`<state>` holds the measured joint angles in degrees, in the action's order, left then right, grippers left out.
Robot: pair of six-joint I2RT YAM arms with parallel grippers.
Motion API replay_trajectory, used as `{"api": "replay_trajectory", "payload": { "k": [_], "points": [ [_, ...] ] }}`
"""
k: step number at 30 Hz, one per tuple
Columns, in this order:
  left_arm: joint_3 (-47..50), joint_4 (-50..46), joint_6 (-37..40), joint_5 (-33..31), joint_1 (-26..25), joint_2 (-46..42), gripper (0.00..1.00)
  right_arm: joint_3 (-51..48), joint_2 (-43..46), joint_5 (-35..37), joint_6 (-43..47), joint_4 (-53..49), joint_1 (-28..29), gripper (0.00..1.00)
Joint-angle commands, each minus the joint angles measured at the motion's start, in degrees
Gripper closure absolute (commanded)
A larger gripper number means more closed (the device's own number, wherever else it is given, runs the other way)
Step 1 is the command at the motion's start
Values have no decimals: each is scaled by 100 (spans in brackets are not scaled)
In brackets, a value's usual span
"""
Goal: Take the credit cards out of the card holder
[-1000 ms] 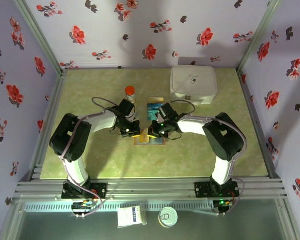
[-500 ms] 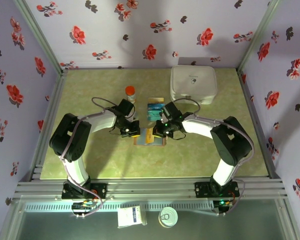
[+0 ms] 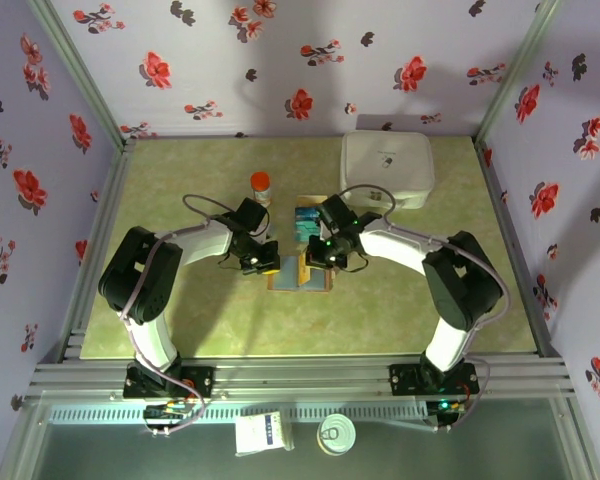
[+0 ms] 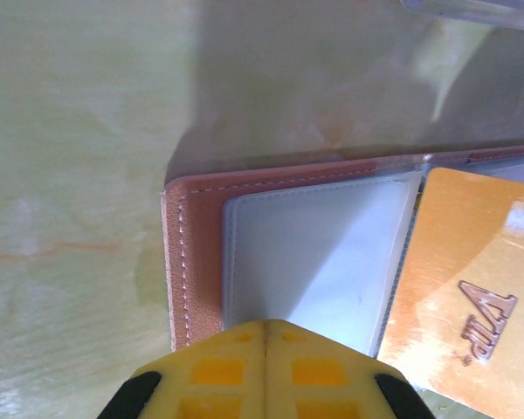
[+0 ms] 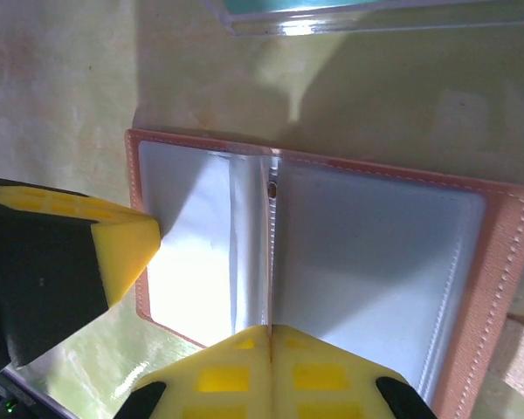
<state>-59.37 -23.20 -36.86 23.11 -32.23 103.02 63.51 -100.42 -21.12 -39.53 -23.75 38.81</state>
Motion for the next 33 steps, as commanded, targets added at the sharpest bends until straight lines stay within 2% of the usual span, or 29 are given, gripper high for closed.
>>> {"api": "replay_trajectory", "payload": {
  "k": [1,10,15,20,23,27,33],
  "points": [
    [172,-220,92,-114,41,-138,99,169,-185,127,-23,-168,107,91],
    [206,-223,100,-110,41,-170,99,146,-243,160,-147,-56,179,87],
    [215,-227,109,-116,41,-193,99,158,-182,183,-128,-118,180,94],
    [249,-223,124,-123,50,-221,99,413,143,319,225,-601,124,97],
    [286,-227,146,-123,58,-247,99,692,237,346,832,-1078,-22,97],
    [346,-213,154,-123,67,-305,99,1263,160,299,2217,-1938,-212,98],
    [382,-182,169,-144,93,-327,98,2425,-275,1157,4954,-3194,-349,100]
  ]
}}
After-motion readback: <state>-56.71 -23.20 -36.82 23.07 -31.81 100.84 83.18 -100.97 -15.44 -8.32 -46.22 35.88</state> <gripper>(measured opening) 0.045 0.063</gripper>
